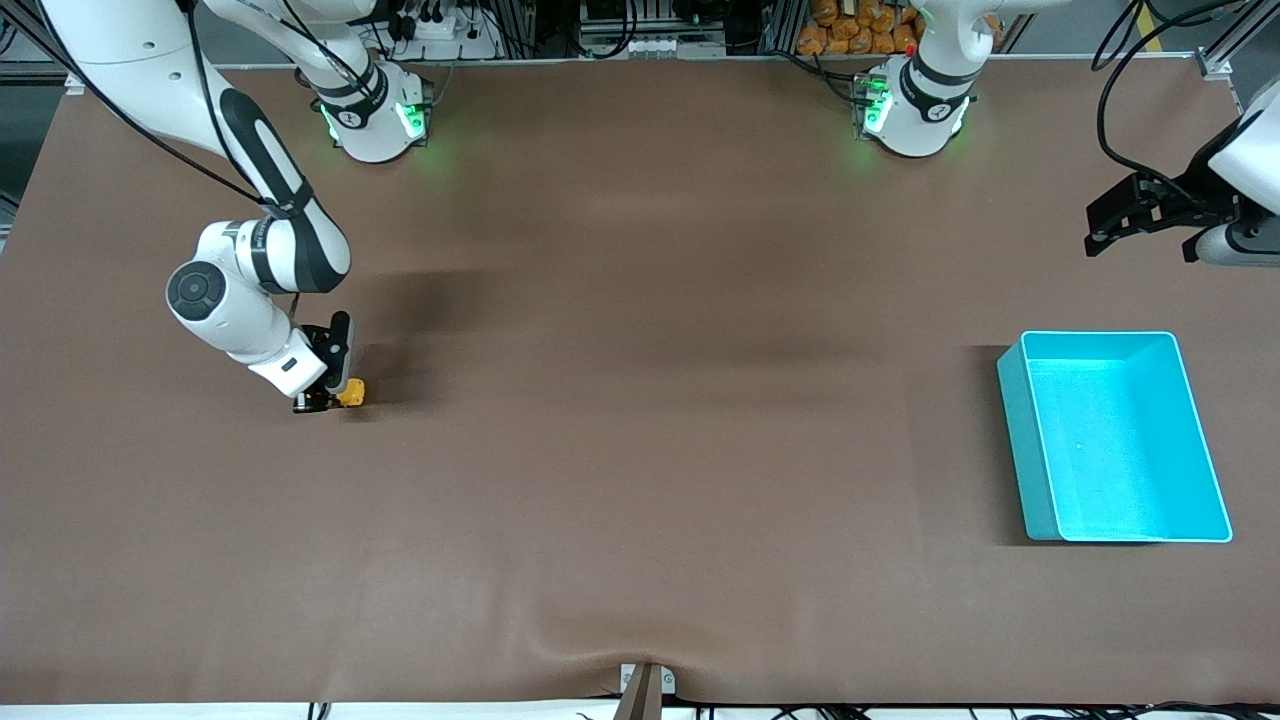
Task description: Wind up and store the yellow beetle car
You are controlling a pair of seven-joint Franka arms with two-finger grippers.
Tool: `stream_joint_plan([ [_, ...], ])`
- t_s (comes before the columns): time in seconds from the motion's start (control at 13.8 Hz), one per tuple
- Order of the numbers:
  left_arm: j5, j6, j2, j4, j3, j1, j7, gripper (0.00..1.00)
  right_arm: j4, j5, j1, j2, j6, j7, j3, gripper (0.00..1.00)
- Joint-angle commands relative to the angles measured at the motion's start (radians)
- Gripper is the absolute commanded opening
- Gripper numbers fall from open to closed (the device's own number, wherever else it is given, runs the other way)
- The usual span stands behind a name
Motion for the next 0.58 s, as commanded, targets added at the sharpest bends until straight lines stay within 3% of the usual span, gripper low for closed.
stream_joint_plan([
  [0.0, 0.019, -0.004, 0.0, 0.002, -0.003, -0.003, 0.004, 1.0, -0.003, -0.019, -0.023, 0.028, 0.006, -0.016, -0.016, 0.29],
  [0.51, 0.019, -0.004, 0.0, 0.002, -0.003, -0.003, 0.004, 1.0, 0.04, -0.018, -0.115, 0.093, 0.013, -0.113, -0.018, 0.31],
])
